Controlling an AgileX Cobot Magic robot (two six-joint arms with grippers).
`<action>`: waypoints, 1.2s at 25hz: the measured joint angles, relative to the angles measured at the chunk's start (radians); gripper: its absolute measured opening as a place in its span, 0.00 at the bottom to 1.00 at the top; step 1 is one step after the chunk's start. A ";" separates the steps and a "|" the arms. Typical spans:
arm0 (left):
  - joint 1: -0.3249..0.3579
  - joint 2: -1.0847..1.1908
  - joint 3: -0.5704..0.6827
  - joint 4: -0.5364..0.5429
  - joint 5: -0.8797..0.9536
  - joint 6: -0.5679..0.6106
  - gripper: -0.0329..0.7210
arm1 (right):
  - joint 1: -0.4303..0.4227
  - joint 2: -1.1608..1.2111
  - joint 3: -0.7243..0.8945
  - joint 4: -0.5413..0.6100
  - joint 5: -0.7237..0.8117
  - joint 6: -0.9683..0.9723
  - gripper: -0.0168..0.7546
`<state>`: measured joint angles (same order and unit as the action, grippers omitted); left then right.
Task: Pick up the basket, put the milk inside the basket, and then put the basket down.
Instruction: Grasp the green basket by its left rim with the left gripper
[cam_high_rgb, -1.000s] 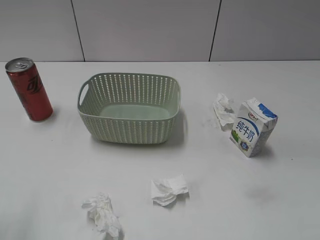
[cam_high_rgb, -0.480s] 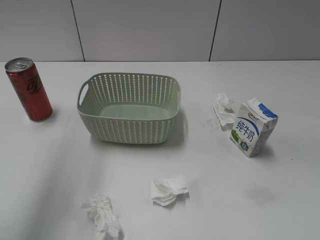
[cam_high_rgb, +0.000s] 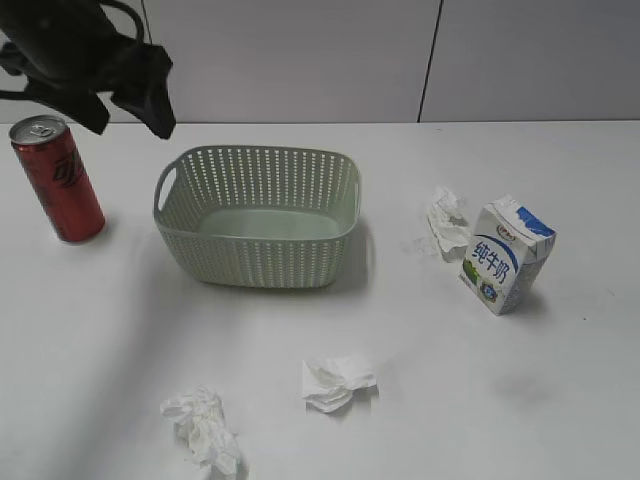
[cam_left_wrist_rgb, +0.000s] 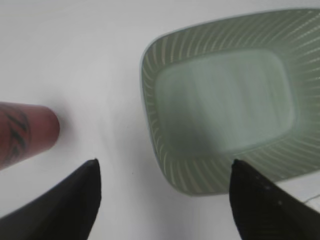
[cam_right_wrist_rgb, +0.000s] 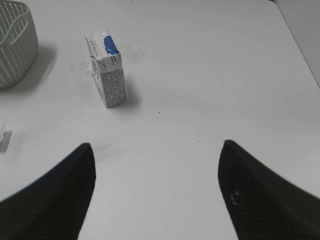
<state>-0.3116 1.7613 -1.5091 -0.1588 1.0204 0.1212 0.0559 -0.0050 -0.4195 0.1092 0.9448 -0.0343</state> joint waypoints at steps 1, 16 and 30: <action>0.000 0.035 -0.006 0.000 -0.008 0.000 0.85 | 0.000 0.000 0.000 0.000 0.000 0.000 0.77; 0.000 0.315 -0.017 -0.005 -0.145 0.000 0.79 | 0.000 0.000 0.000 0.000 0.000 0.000 0.77; 0.000 0.337 -0.018 -0.006 -0.201 -0.121 0.12 | 0.000 0.000 0.000 0.000 0.000 0.000 0.77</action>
<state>-0.3116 2.0984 -1.5269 -0.1645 0.8189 0.0000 0.0559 -0.0050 -0.4195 0.1092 0.9448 -0.0343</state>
